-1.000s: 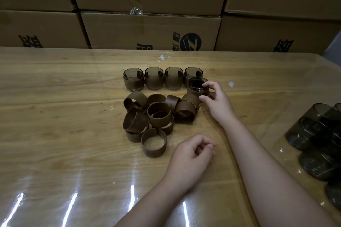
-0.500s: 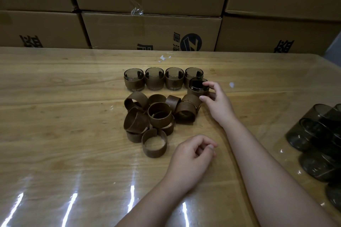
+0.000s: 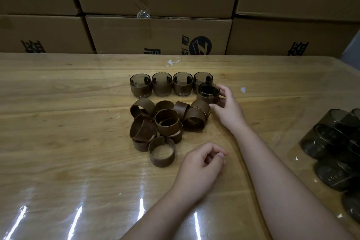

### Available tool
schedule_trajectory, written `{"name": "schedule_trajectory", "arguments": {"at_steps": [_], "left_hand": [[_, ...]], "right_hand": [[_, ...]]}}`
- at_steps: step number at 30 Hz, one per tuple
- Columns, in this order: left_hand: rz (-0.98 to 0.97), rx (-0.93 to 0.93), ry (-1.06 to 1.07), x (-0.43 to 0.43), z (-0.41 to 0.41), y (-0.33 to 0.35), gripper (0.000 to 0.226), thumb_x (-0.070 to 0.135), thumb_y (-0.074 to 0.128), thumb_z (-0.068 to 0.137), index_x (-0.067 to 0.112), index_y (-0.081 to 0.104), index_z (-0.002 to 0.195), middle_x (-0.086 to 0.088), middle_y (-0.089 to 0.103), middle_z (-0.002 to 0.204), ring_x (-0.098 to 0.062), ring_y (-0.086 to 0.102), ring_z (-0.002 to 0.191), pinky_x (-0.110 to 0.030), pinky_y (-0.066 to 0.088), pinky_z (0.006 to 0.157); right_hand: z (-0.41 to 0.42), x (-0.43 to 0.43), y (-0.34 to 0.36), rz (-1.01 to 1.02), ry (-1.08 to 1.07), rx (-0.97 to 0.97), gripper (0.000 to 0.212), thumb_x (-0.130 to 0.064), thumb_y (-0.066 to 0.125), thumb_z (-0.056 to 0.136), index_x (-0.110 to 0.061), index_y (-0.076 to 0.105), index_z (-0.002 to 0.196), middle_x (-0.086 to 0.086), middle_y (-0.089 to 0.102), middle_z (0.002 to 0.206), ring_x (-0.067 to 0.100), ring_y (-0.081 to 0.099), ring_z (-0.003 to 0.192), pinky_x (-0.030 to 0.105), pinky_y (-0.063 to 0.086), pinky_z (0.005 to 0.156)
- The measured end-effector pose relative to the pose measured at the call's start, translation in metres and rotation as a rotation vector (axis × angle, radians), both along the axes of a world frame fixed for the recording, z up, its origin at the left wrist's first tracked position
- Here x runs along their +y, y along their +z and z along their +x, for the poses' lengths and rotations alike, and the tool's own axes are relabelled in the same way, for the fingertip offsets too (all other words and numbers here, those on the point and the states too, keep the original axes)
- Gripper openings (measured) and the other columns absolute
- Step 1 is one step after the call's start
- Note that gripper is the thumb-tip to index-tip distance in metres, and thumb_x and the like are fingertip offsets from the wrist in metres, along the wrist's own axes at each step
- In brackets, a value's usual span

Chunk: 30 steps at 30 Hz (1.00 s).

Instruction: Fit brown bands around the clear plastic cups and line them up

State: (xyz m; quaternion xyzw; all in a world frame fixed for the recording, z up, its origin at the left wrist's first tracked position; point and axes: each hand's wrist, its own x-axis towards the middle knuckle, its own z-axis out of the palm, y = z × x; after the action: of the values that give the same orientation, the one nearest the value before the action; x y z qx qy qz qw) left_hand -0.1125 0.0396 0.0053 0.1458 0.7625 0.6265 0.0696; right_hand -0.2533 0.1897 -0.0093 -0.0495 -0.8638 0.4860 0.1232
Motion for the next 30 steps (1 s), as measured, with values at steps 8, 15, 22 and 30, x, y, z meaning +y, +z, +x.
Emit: {"name": "schedule_trajectory", "arguments": {"at_steps": [8,15,22,30], "left_hand": [[-0.001,-0.012,-0.012,-0.001,0.003,0.005,0.019,0.006,0.054,0.094,0.019,0.066,0.088,0.007,0.064,0.073,-0.011,0.059,0.069,-0.025,0.050,0.069],[-0.030,-0.009,-0.001,-0.001,0.003,0.006,0.017,0.006,0.053,0.094,0.016,0.066,0.089,0.005,0.066,0.073,-0.008,0.060,0.067,-0.023,0.050,0.068],[-0.040,-0.029,-0.007,-0.002,0.000,0.002,0.020,0.012,0.054,0.095,0.025,0.065,0.087,0.011,0.067,0.071,-0.003,0.061,0.066,-0.022,0.051,0.069],[-0.053,-0.025,-0.017,-0.003,0.001,0.003,0.017,0.012,0.053,0.095,0.023,0.066,0.089,0.009,0.067,0.073,-0.002,0.061,0.066,-0.016,0.050,0.065]], "right_hand": [[0.009,-0.002,-0.002,0.061,-0.103,-0.041,0.074,-0.012,0.061,0.091,-0.023,0.020,0.152,-0.001,0.054,0.138,0.017,0.053,0.125,0.038,0.046,0.099],[0.030,-0.004,0.000,-0.093,-0.245,0.018,0.045,-0.011,0.048,0.094,-0.017,0.041,0.138,-0.004,0.068,0.102,0.014,0.063,0.080,0.030,0.051,0.072],[0.085,0.026,0.005,0.014,-0.388,-0.133,0.061,-0.020,0.050,0.095,-0.013,0.022,0.149,0.003,0.065,0.081,0.028,0.065,0.077,0.035,0.051,0.068],[0.138,0.060,0.018,0.040,-0.658,-0.131,0.084,-0.044,0.046,0.099,-0.015,-0.011,0.153,-0.003,0.066,0.064,0.022,0.067,0.067,0.044,0.056,0.074]]}}
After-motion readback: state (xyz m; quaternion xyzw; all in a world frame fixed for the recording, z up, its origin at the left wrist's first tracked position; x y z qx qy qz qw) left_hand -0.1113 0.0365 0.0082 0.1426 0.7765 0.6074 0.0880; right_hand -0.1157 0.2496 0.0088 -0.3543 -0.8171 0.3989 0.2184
